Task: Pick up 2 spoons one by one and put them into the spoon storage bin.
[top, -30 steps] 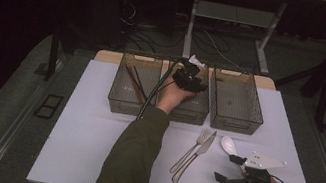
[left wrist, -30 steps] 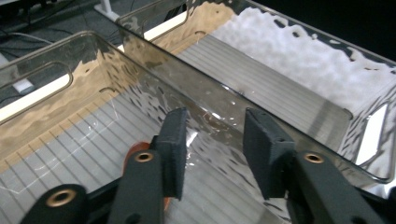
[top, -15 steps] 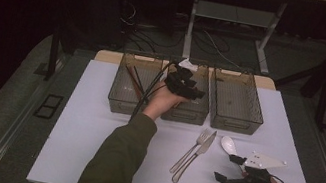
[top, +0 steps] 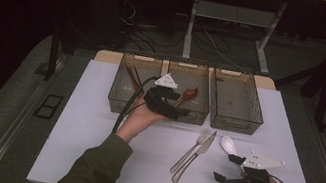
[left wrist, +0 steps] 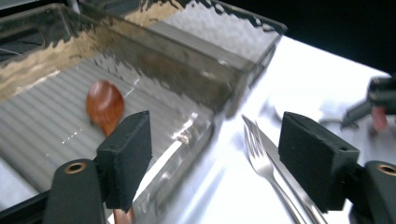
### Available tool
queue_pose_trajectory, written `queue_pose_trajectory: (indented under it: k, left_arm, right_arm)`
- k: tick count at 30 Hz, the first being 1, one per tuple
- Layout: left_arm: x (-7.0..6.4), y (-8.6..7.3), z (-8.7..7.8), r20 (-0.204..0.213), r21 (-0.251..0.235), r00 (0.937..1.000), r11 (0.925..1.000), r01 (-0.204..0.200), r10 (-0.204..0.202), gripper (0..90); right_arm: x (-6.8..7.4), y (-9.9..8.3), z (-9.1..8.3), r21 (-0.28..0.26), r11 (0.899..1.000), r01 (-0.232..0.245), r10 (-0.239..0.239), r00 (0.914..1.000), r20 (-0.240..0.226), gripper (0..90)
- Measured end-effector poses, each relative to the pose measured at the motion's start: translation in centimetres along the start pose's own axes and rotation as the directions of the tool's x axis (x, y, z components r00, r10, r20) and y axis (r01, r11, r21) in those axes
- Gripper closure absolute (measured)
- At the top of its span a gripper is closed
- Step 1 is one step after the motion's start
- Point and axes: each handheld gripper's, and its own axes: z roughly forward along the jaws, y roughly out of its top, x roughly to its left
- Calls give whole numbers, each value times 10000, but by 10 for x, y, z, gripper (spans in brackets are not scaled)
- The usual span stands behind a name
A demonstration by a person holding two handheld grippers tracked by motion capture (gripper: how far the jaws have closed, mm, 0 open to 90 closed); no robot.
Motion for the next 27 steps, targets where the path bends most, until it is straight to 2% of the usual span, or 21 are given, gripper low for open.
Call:
queue_pose_trajectory:
  k: [3, 13, 18, 20, 27]
  left_arm:
    - [-7, -15, -12, -84, 72, 9999, 9999, -100, 101, 204]
    - [-17, -70, -52, -454, -35, 9987, 9998, 210, -212, 128]
    - [-22, -90, -67, -570, -138, 9977, 9993, 356, -363, 106]
    - [-23, -97, -72, -558, -182, 9978, 9993, 336, -346, 87]
    - [-31, -121, -83, -507, -49, 9975, 9988, 485, -487, 10]
  right_arm:
    - [0, 0, 0, 25, 10000, 59, -59, 10000, -29, 137]
    - [-1, 1, -1, 78, 9998, -179, 179, 9998, 3, 137]
    - [-3, 4, -3, 180, 9992, -362, 361, 9993, 54, 137]
    - [-4, 5, -4, 272, 9977, -618, 619, 9981, -4, 137]
    - [-8, 12, -10, 261, 9956, -905, 903, 9959, 86, 135]
